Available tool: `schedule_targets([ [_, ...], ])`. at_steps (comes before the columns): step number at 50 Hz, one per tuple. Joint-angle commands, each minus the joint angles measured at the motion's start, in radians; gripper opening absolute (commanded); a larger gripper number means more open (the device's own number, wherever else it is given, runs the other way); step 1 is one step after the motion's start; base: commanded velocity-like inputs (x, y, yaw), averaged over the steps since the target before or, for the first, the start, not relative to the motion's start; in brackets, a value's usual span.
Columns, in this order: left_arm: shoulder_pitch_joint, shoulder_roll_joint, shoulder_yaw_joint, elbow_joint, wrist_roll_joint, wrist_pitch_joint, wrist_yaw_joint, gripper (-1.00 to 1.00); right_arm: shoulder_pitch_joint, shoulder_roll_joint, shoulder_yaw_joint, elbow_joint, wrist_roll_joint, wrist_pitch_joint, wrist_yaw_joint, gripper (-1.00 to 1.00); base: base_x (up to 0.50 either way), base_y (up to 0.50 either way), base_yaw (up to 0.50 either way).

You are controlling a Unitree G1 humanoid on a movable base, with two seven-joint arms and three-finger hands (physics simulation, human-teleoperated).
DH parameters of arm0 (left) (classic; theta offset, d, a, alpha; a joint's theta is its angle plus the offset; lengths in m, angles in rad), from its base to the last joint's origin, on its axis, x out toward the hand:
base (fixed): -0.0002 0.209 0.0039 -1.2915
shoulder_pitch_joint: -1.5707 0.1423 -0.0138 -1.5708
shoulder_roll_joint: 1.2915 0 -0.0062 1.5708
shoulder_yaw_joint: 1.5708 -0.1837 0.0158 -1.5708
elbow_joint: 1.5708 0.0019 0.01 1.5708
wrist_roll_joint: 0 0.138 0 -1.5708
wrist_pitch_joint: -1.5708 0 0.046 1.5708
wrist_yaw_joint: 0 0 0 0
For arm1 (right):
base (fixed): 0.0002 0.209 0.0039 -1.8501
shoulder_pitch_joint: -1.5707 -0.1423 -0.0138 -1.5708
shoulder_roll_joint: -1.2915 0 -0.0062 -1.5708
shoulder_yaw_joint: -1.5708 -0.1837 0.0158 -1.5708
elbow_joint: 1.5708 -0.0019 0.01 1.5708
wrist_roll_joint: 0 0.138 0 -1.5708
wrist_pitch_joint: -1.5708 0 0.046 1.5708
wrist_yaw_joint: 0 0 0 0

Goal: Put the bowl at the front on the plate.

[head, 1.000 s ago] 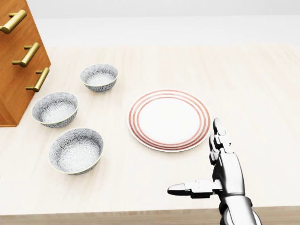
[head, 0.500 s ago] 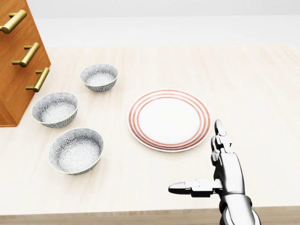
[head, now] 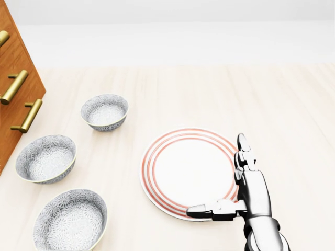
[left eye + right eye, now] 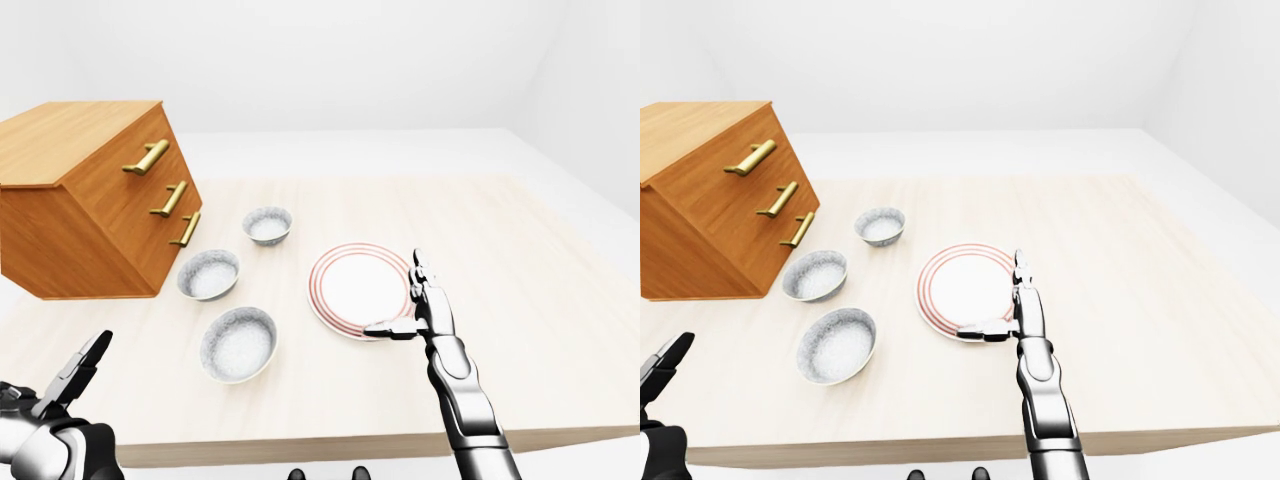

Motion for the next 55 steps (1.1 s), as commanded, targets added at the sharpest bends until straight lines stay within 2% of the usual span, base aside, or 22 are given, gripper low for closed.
schedule_targets([
  [1,-0.004,0.001,-0.003,0.005,-0.003,-0.012,0.0,1.0,-0.004,0.0,0.0,0.006,-0.004,0.0,0.002,1.0,0.5,0.0,0.0],
  [3,-0.002,0.002,-0.003,0.003,-0.004,-0.009,0.0,1.0,-0.005,-0.001,-0.001,0.012,-0.003,0.0,0.003,1.0,0.5,0.0,0.0],
  [5,-0.005,0.002,-0.005,0.011,-0.002,-0.018,0.0,1.0,-0.003,0.001,0.001,0.001,-0.004,0.0,0.003,1.0,0.5,0.0,0.0],
  [7,-0.001,0.003,-0.003,-0.001,-0.006,-0.007,0.0,1.0,-0.003,0.001,0.0,0.001,-0.002,0.0,0.003,1.0,0.5,0.0,0.0],
  [10,-0.005,0.003,-0.002,0.003,-0.007,-0.01,0.0,1.0,-0.006,0.001,-0.001,0.008,-0.001,0.0,0.003,1.0,0.5,0.0,0.0],
  [17,0.002,0.001,0.002,-0.016,-0.009,0.007,0.0,1.0,-0.004,0.001,-0.001,-0.001,0.0,0.0,0.001,1.0,0.5,0.0,0.0],
  [20,-0.001,-0.002,0.001,-0.005,-0.006,-0.005,0.0,1.0,-0.003,0.002,-0.003,-0.003,0.002,0.0,-0.002,1.0,0.5,0.0,0.0],
  [23,0.0,0.0,0.003,-0.009,-0.009,0.002,0.0,1.0,-0.003,0.001,-0.002,-0.006,0.001,0.0,-0.003,1.0,0.5,0.0,0.0],
  [26,-0.001,-0.001,0.0,-0.003,-0.003,-0.005,0.0,1.0,-0.004,0.0,-0.002,-0.001,0.001,0.0,-0.002,1.0,0.5,0.0,0.0],
  [31,-0.001,0.0,0.0,-0.006,-0.005,-0.002,0.0,1.0,0.008,0.002,0.004,-0.02,-0.008,0.0,-0.008,1.0,0.3,0.0,0.0],
  [33,-0.002,0.0,-0.001,-0.005,-0.004,-0.002,0.0,1.0,0.023,0.001,0.019,-0.052,-0.052,0.0,-0.027,1.0,0.0,0.0,0.0],
  [34,0.001,0.001,0.001,-0.015,-0.009,0.009,0.0,1.0,0.026,0.003,0.021,-0.051,-0.055,0.0,-0.024,1.0,0.0,0.0,0.0],
  [41,-0.002,0.0,0.0,0.001,-0.005,-0.004,0.0,1.0,0.033,0.013,0.037,-0.092,-0.091,0.0,-0.025,1.0,0.0,0.0,0.0],
  [45,0.001,-0.001,0.002,-0.009,-0.007,0.003,0.0,1.0,0.02,0.015,0.05,-0.099,-0.127,0.0,-0.045,1.0,0.0,0.0,0.0],
  [48,-0.005,0.001,-0.002,0.01,0.0,-0.011,0.0,1.0,0.004,0.017,0.075,-0.149,-0.19,0.0,-0.054,1.0,0.0,0.0,0.0],
  [50,-0.003,0.003,-0.002,-0.001,-0.002,0.0,0.0,1.0,-0.007,0.01,0.099,-0.148,-0.242,0.0,-0.052,1.0,0.0,0.0,0.0],
  [55,-0.002,0.001,-0.002,0.005,0.0,-0.01,0.0,1.0,-0.058,0.016,0.158,-0.21,-0.435,0.0,-0.038,1.0,0.0,0.0,0.0],
])
